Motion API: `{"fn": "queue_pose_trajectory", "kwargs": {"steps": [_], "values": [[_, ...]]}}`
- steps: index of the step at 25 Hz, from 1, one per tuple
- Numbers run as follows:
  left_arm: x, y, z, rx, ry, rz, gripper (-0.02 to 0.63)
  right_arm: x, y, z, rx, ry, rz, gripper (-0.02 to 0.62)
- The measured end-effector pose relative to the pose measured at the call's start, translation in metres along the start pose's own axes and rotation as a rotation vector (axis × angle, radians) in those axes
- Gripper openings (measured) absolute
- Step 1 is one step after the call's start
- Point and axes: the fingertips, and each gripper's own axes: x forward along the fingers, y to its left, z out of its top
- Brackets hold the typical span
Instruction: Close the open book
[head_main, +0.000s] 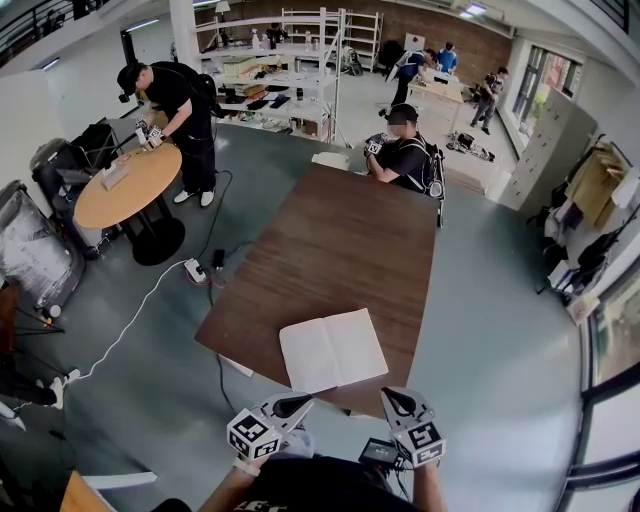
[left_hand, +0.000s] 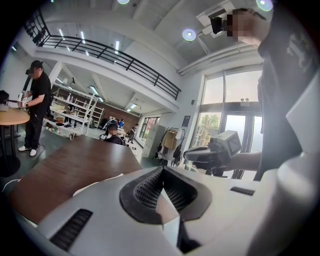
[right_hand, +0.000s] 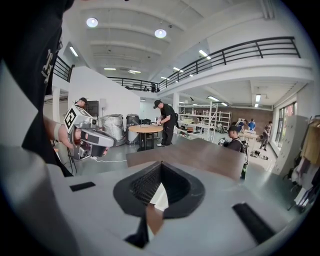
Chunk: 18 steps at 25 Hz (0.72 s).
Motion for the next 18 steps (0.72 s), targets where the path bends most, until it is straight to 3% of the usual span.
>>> {"fn": "queue_pose_trajectory", "kwargs": {"steps": [18], "values": [[0.014, 0.052, 0.031, 0.001, -0.002, -0.02, 0.008, 0.043, -0.024, 0.032, 0.002, 0.002, -0.025, -0.012]]}}
